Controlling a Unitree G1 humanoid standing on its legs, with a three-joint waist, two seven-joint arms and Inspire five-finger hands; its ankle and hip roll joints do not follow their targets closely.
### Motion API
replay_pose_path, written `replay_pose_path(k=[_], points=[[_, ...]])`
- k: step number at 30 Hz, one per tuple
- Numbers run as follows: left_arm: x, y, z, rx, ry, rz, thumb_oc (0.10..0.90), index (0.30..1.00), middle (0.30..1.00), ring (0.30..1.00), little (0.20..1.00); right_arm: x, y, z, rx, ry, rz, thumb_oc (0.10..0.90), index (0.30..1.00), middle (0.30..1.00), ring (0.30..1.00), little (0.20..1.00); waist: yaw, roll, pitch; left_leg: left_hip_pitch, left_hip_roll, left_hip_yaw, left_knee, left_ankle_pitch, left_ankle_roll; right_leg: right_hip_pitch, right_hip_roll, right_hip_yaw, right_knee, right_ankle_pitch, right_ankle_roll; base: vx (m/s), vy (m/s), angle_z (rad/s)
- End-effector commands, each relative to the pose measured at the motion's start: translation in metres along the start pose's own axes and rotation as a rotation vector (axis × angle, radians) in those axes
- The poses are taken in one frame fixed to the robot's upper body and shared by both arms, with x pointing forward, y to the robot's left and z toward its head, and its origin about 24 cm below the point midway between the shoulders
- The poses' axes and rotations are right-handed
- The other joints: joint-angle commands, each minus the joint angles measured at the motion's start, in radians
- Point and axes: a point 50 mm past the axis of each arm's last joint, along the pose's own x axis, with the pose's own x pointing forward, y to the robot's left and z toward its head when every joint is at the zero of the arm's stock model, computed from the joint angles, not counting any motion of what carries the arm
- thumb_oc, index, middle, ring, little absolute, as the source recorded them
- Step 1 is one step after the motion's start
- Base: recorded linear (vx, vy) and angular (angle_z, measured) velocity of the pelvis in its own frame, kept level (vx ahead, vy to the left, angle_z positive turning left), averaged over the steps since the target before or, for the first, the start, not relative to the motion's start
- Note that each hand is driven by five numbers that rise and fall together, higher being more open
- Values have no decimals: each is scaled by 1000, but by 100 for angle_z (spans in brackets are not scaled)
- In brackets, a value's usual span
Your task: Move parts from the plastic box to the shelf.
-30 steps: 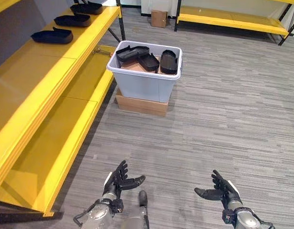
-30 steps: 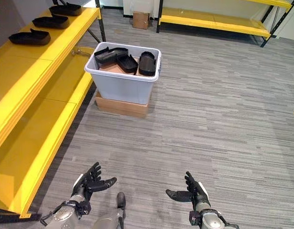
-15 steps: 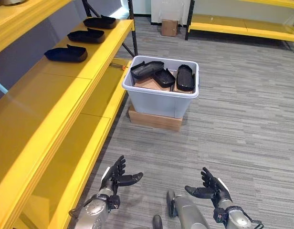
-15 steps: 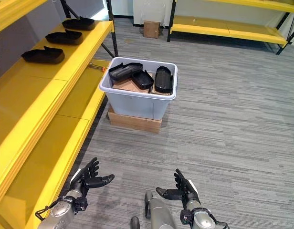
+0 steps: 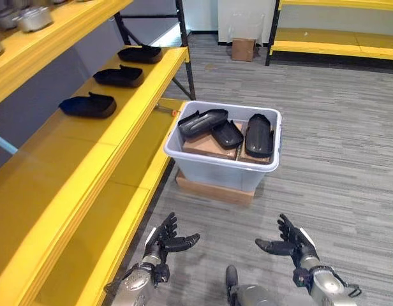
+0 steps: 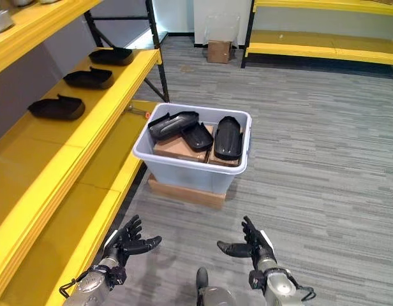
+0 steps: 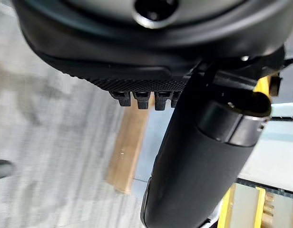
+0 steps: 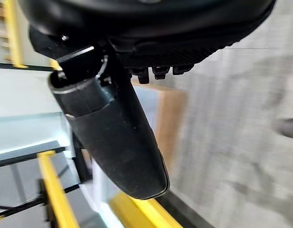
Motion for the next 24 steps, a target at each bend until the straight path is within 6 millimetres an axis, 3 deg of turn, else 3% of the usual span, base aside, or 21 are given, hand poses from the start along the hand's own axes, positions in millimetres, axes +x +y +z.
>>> replay_pose_path(k=[1, 2, 3, 5, 6, 7, 8, 9, 10, 11, 13, 15, 24], points=[[0, 3, 45, 19, -215, -8, 900, 1000, 1000, 1000, 1000, -2, -3, 30, -13, -159, 20, 900, 1000, 1000, 1000, 1000, 15, -64, 7, -34, 22, 2, 17, 226, 14, 45, -57, 64, -45, -48, 137, 283, -245, -47], [-1, 4, 43, 7, -212, 2, 900, 1000, 1000, 1000, 1000, -1, -5, 31, -24, -156, 12, 900, 1000, 1000, 1000, 1000, 33, -86, 26, -110, 35, 36, 66, 195, 47, 82, -65, 89, -56, -62, 127, 174, -155, -60], [-1, 4, 43, 7, -212, 1, 900, 1000, 1000, 1000, 1000, -1, -5, 31, -24, -156, 12, 900, 1000, 1000, 1000, 1000, 36, -82, 28, -111, 40, 38, 74, 189, 47, 83, -60, 90, -55, -62, 127, 170, -129, -63], [-1, 4, 41, -4, -202, 9, 900, 1000, 1000, 1000, 1000, -1, -7, 31, -15, -154, -4, 900, 1000, 1000, 1000, 1000, 60, -104, 51, -218, 47, 67, 35, 111, 77, 120, -79, 110, -55, -71, 131, 155, -40, -50], [-2, 7, 39, -1, -192, 16, 900, 1000, 1000, 1000, 1000, -2, -8, 30, -11, -152, -13, 900, 1000, 1000, 1000, 1000, 70, -115, 54, -261, 38, 68, -71, 88, 85, 135, -87, 130, -57, -78, 139, 154, -6, -39], [-2, 7, 38, -1, -192, 16, 900, 1000, 1000, 1000, 1000, -2, -8, 30, -11, -152, -13, 900, 1000, 1000, 1000, 1000, 71, -117, 55, -256, 36, 70, -76, 90, 85, 137, -89, 132, -58, -79, 139, 314, 91, -37], [-4, 8, 33, 9, -175, 18, 900, 1000, 1000, 1000, 1000, -5, -10, 24, -18, -135, -17, 900, 1000, 1000, 1000, 1000, 78, -110, 49, -245, 30, 41, -425, 121, 74, 171, -85, 150, -72, -100, 156, 373, 129, -56], [-4, 7, 31, 25, -164, 17, 900, 1000, 1000, 1000, 1000, -7, -10, 20, -42, -122, -21, 900, 1000, 1000, 1000, 1000, 82, -90, 43, -271, 34, 7, -587, 208, 52, 201, -66, 162, -87, -109, 159, 375, 127, -62], [-4, 7, 31, 25, -164, 17, 900, 1000, 1000, 1000, 1000, -7, -10, 20, -42, -122, -21, 900, 1000, 1000, 1000, 1000, 82, -92, 46, -262, 32, 8, -597, 213, 52, 205, -67, 162, -88, -110, 159, 312, 96, -48], [-4, 8, 30, 35, -159, 16, 900, 1000, 1000, 1000, 1000, -8, -10, 16, -51, -108, -24, 900, 1000, 1000, 1000, 1000, 85, -80, 43, -267, 29, -10, -685, 251, 37, 227, -48, 182, -93, -125, 158, 299, 119, -42], [-6, 9, 27, 31, -154, 22, 900, 1000, 1000, 1000, 1000, -10, -6, 10, -52, -87, -6, 900, 1000, 1000, 1000, 1000, 91, -68, 24, -241, 34, 2, -727, 288, 27, 267, -36, 218, -82, -153, 156, 383, 188, -58], [-5, 8, 28, 32, -157, 17, 900, 1000, 1000, 1000, 1000, -10, -6, 10, -48, -86, -6, 900, 1000, 1000, 1000, 1000, 88, -69, 15, -233, 33, 13, -727, 288, 28, 274, -43, 220, -87, -157, 160, 235, 147, -96], [-5, 13, 34, 47, -173, 31, 900, 1000, 1000, 1000, 1000, -5, 4, 15, -28, -103, 19, 900, 1000, 1000, 1000, 1000, 98, -97, -37, -222, -14, 84, -652, 188, 94, 291, -149, 218, -56, -180, 220, 203, 159, -9]])
